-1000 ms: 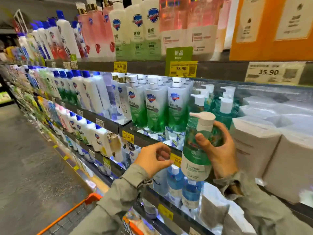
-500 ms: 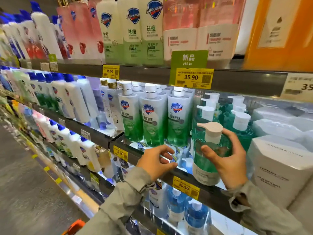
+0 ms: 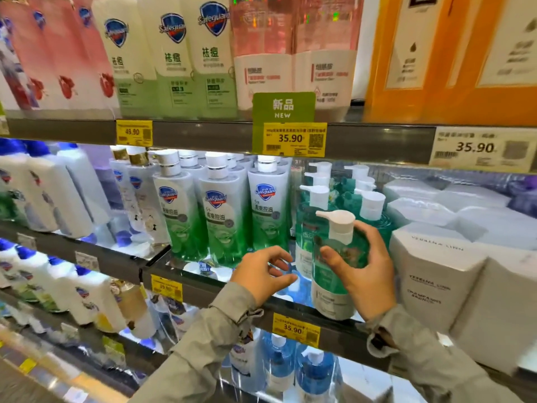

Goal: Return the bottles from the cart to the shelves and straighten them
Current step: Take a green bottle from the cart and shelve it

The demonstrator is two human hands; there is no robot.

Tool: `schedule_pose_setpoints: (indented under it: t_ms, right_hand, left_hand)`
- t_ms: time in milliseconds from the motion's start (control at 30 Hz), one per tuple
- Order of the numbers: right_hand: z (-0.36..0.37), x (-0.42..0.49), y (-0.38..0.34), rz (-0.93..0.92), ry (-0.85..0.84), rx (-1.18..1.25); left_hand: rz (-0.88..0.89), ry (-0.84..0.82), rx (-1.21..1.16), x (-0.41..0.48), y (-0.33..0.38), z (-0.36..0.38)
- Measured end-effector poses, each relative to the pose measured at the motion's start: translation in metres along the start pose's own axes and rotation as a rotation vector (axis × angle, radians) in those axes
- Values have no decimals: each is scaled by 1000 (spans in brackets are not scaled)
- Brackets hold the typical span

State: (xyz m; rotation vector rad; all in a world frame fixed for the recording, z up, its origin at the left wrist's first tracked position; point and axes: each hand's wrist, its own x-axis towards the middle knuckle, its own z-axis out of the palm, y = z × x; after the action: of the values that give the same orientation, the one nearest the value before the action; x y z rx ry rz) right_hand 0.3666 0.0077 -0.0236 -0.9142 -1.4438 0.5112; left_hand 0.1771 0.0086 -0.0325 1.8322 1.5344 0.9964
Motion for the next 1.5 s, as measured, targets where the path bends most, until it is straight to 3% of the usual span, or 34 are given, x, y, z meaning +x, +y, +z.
schedule_pose_setpoints:
  t_ms: [233, 367, 533, 633, 767, 867, 1300, 1500]
  right_hand:
    - [-5, 1, -6, 16, 4, -184]
    - [-10, 4, -11, -164, 45, -427]
    - [-12, 7, -23, -126, -10, -539]
    - [-10, 2, -31, -211, 2, -665]
    - [-4, 5, -36, -372, -117, -894]
    - [-1, 9, -31, -396, -153, -1012]
    - [-8, 7, -29, -310, -140, -1011]
    - [-23, 6, -34, -351, -144, -1150]
  left_hand:
    - [16, -45, -2, 12, -3, -2]
    - [41, -72, 10, 17, -3, -3]
    - [51, -93, 2, 22, -3, -3]
    - [72, -101, -22, 24, -2, 0]
    - [88, -116, -3, 25, -3, 5]
    - [81, -123, 0, 25, -4, 8]
    - [67, -141, 8, 20, 4, 9]
    - [76, -148, 20, 24, 8, 11]
